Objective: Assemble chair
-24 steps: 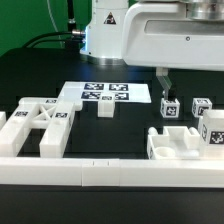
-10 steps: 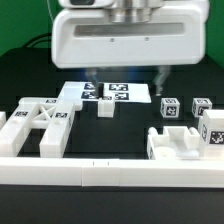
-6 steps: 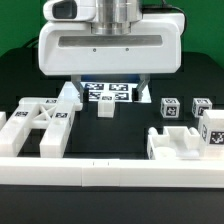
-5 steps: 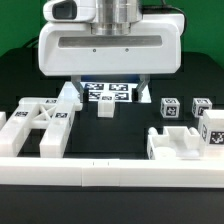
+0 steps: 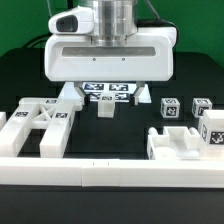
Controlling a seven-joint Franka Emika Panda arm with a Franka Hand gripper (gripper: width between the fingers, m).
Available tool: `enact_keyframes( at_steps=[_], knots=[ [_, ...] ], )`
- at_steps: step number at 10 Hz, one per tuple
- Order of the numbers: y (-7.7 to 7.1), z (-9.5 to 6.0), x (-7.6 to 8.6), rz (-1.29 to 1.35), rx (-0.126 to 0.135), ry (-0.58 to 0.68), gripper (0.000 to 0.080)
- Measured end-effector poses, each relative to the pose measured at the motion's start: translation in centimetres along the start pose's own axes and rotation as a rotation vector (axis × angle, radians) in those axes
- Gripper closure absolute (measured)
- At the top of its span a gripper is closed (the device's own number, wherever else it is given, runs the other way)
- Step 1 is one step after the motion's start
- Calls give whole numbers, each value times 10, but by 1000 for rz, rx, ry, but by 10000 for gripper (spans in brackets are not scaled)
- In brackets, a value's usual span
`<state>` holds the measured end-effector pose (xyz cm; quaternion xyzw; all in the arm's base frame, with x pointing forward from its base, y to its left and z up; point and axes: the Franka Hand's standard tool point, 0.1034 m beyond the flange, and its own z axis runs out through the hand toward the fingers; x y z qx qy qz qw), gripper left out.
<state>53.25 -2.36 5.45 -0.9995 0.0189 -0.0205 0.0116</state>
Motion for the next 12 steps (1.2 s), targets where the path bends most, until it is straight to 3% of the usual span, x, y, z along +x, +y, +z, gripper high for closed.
enact_keyframes(
  at_steps=[2, 4, 7, 8, 12],
  knots=[
    [-2, 1, -3, -3, 8, -41, 151],
    [-8, 1, -11, -7, 37, -201, 151],
    [-1, 10, -39, 1, 38, -434, 151],
    [2, 8, -39, -7, 34, -503, 151],
    [-4, 13, -46, -12, 57, -766, 151]
  ],
)
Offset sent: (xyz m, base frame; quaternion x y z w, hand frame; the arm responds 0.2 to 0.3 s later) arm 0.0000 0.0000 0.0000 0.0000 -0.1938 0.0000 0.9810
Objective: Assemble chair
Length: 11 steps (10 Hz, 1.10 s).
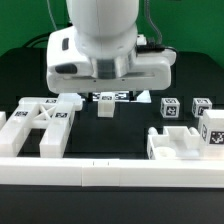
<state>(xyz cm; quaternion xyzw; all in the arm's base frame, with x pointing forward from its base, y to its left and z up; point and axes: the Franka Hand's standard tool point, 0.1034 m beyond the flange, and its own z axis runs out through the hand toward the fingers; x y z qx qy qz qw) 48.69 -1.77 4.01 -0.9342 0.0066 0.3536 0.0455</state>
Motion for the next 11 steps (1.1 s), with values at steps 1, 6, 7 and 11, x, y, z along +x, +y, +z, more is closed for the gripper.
enact_keyframes(
  at_steps=[1, 6, 7, 11],
  knots=[
    [2, 2, 0, 7, -5, -45, 151],
    [17, 17, -4, 47, -54, -248, 151],
    [16, 17, -3, 47, -51, -249, 151],
    [11, 35, 0, 38, -47, -245, 151]
  ],
)
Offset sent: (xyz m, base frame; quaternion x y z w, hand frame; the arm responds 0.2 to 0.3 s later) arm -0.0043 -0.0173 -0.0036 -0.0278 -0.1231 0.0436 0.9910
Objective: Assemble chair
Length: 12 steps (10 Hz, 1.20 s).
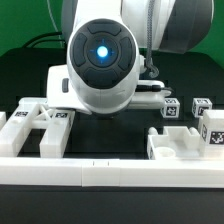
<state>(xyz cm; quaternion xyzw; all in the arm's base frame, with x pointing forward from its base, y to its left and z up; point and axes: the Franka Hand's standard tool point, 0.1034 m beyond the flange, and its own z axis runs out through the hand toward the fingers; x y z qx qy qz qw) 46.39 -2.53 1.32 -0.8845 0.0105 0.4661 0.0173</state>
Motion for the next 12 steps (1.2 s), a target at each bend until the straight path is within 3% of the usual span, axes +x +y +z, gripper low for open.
enact_keyframes(
  at_steps=[3, 5, 6, 7, 8, 10, 12],
  knots=[
    [-1, 7, 3, 0, -8, 6, 151],
    [-1, 7, 3, 0, -9, 7, 411],
    [-1, 7, 3, 0, -9, 7, 411],
    [-1, 6, 3, 0, -9, 7, 517],
    [-2, 6, 3, -1, -10, 9, 517],
    [-5, -13, -4, -8, -12, 15, 517],
    [-12, -49, -14, -15, -3, 31, 517]
  ],
)
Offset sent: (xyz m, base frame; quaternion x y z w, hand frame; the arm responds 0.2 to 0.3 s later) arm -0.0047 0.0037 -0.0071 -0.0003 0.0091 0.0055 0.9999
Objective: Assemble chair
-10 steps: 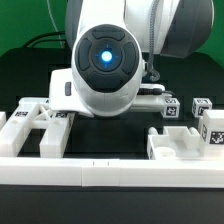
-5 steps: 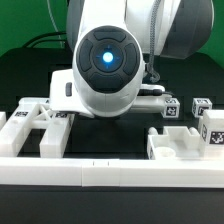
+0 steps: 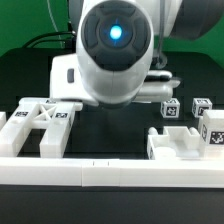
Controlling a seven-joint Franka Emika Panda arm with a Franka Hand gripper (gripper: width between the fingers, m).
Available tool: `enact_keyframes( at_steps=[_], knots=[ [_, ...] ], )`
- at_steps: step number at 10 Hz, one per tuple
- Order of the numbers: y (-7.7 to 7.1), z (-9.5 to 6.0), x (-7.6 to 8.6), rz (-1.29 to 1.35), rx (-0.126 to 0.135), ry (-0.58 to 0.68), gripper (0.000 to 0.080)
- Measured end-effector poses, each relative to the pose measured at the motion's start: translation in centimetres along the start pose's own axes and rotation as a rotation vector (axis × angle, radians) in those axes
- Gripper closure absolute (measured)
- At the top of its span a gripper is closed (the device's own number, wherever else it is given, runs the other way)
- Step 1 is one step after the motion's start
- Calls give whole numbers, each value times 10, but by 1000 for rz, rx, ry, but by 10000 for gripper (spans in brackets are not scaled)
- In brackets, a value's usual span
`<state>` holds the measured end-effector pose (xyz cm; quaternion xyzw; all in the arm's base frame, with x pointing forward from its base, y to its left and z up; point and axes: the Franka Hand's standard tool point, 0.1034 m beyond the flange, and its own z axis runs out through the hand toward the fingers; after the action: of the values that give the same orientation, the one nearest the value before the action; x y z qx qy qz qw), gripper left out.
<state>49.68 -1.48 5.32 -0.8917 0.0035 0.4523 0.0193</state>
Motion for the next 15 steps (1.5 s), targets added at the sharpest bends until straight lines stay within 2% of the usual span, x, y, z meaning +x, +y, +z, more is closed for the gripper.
enact_keyframes(
  at_steps=[1, 3, 6, 7, 9, 12, 13, 14, 15],
  knots=[
    [-5, -13, -2, 10, 9, 12, 517],
    [-14, -43, -10, -30, 4, 37, 515],
    [-13, -44, -1, -28, 1, 84, 515],
    [-12, -52, 8, -28, -4, 186, 515],
    [-11, -61, 4, -40, -3, 291, 515],
    [-17, -101, 3, -47, -12, 508, 515],
    [-15, -100, 8, -44, -17, 608, 515],
    [-13, -96, 7, -41, -17, 641, 515],
    [-11, -105, 13, -38, -25, 738, 515]
  ],
)
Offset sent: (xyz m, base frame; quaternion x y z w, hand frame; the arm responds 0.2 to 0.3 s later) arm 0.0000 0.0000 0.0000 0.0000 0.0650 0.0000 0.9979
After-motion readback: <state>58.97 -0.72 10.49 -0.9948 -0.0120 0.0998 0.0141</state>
